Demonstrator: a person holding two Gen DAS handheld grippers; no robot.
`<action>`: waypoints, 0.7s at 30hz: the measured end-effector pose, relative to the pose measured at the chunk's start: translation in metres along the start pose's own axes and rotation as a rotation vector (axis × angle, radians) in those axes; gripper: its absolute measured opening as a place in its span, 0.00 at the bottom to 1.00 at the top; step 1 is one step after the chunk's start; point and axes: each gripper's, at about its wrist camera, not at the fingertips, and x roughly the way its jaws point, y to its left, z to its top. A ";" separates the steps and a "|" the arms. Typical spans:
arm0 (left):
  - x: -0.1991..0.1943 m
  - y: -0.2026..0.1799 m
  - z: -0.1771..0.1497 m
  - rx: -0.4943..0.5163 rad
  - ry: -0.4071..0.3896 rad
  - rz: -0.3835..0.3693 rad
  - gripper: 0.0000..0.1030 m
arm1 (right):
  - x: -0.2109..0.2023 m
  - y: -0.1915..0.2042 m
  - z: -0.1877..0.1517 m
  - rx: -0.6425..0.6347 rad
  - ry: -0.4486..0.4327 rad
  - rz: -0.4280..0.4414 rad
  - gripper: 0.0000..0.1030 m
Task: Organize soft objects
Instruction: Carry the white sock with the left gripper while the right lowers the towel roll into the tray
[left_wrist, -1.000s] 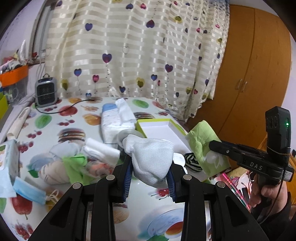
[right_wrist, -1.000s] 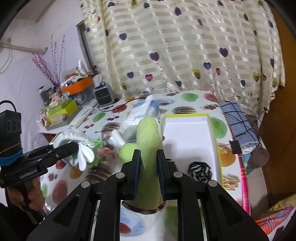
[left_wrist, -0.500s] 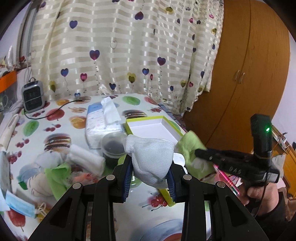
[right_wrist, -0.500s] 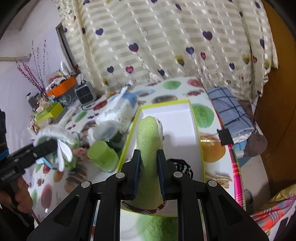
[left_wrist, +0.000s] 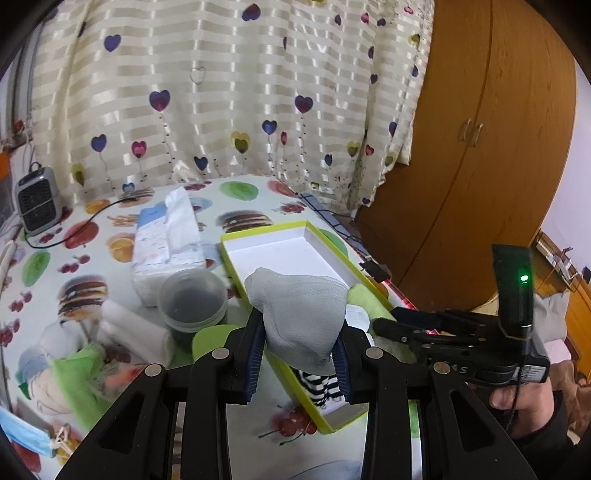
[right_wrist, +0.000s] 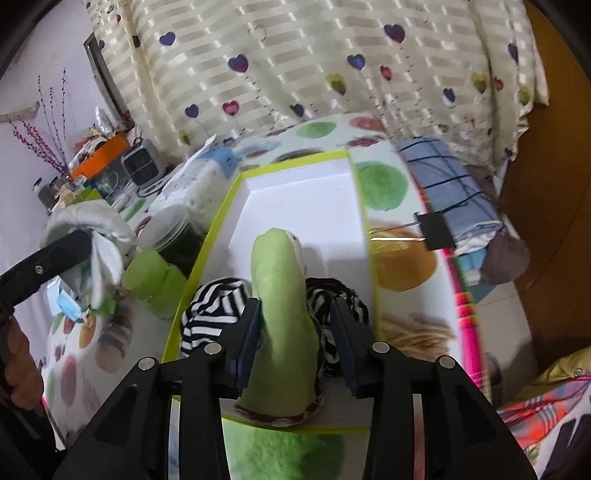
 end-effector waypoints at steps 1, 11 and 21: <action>0.003 -0.001 0.001 0.002 0.003 -0.001 0.31 | -0.003 -0.002 0.000 0.005 -0.008 -0.002 0.39; 0.047 -0.014 0.010 0.037 0.050 0.028 0.31 | -0.021 -0.012 0.005 0.026 -0.067 0.003 0.39; 0.082 -0.018 0.026 -0.003 0.060 0.037 0.31 | -0.015 -0.023 0.003 0.053 -0.064 0.011 0.39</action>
